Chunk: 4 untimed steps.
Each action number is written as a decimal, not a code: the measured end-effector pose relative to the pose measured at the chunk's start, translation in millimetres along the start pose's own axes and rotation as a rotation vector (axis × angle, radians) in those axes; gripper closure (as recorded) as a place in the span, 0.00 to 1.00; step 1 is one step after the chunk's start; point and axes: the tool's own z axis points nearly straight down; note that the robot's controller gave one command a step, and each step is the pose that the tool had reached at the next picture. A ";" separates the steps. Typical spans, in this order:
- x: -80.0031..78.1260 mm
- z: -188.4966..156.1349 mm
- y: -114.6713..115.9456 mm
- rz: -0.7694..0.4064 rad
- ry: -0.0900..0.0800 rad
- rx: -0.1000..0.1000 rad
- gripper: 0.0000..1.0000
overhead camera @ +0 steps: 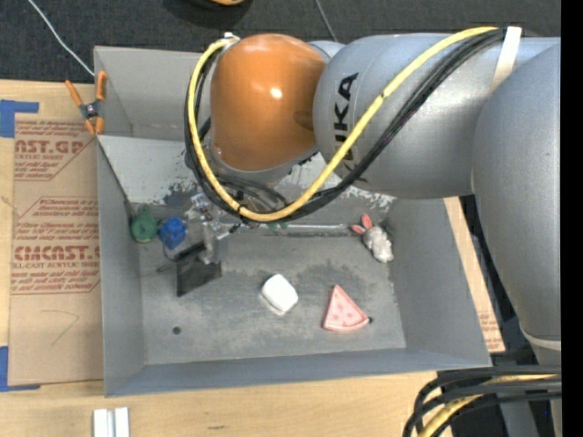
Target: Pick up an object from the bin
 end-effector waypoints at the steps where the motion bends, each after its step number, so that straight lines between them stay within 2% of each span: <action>1: 0.0 0.0 0.2 0.000 0.000 0.000 1.00; 2: 57.0 31.3 -0.9 -0.039 0.004 -0.002 1.00; 3: 62.3 19.3 0.1 -0.005 -0.002 -0.002 1.00; 4: 49.3 -53.9 19.9 -0.045 -0.007 -0.001 1.00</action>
Offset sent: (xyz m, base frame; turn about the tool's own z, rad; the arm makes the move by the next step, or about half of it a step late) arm -0.0482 -0.0270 -0.0298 -0.0387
